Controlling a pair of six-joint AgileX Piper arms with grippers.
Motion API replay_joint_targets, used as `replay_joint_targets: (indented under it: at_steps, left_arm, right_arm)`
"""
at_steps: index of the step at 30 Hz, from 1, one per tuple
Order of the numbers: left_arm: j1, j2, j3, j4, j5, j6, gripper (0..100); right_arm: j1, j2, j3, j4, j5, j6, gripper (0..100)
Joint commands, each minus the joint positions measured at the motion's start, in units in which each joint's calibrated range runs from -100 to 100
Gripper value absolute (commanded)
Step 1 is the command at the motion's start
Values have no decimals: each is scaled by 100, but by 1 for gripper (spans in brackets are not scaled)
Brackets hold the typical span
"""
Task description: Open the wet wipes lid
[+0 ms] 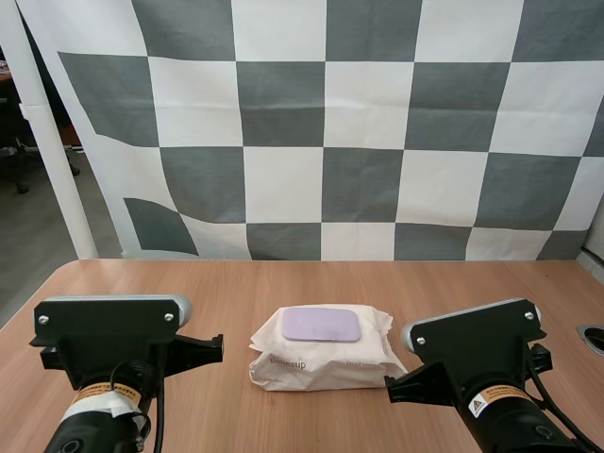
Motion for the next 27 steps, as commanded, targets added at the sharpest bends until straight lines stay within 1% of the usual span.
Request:
replay_joint_targets:
  at_steps: [1, 27]
  left_arm:
    - [-288, 0, 0, -64, 868, 28, 0]
    - [-288, 0, 0, -53, 830, 28, 0]
  right_arm:
    - [293, 0, 0, -420, -111, 1258, 0]
    - [293, 0, 0, -418, -127, 1258, 0]
